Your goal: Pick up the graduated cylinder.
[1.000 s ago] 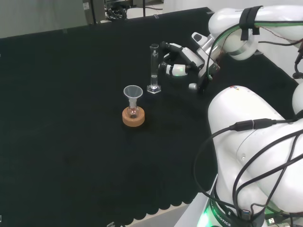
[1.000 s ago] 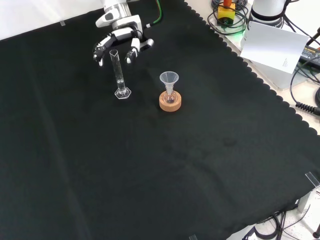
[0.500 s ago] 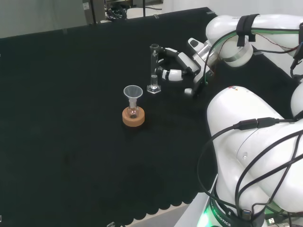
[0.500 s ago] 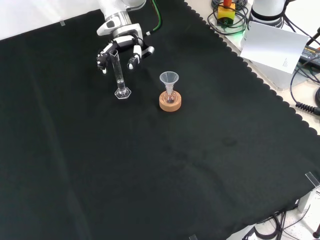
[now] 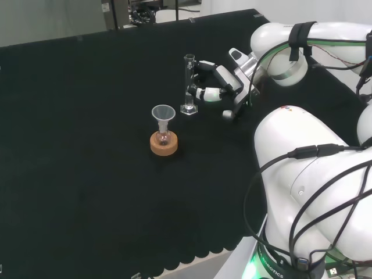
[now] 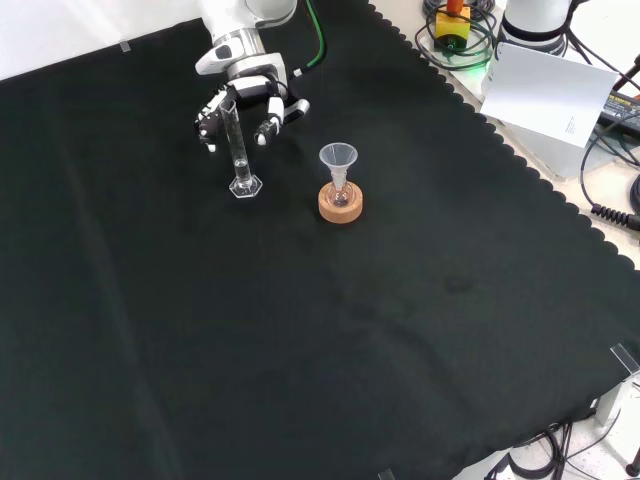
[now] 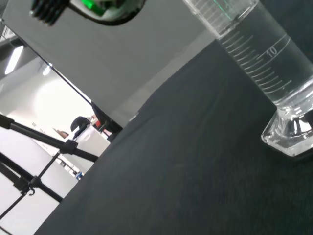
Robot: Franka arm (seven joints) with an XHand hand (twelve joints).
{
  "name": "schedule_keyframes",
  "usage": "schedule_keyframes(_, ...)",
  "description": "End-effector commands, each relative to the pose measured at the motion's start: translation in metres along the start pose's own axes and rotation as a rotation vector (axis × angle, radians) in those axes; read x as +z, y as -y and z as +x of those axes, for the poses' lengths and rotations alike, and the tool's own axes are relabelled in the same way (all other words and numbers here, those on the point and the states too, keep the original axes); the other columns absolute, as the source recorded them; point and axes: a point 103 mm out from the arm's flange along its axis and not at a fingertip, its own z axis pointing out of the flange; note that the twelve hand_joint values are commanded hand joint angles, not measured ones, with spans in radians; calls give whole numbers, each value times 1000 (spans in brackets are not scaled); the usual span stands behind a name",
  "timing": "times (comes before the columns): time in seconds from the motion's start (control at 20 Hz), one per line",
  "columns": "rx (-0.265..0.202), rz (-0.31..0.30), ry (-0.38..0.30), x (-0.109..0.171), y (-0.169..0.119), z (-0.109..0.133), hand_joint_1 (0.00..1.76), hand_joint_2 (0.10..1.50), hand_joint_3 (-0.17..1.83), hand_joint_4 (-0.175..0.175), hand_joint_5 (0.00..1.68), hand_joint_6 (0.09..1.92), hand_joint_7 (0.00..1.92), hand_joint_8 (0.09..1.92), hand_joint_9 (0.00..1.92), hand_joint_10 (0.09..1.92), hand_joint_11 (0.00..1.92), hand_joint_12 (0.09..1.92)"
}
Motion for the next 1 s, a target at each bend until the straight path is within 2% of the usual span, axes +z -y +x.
schedule_keyframes(0.05, -6, -22, -35, 8, -3, 0, 921, 681, 583, -9, 604, 87, 572, 575, 811, 478, 538, 1259)
schedule_keyframes(0.45, -24, -30, -83, 15, -8, 4, 921, 680, 600, -4, 599, 87, 581, 574, 840, 462, 580, 1239)
schedule_keyframes(1.0, -13, -48, -110, 18, -8, 3, 908, 681, 609, 2, 618, 94, 655, 592, 868, 454, 605, 1229)
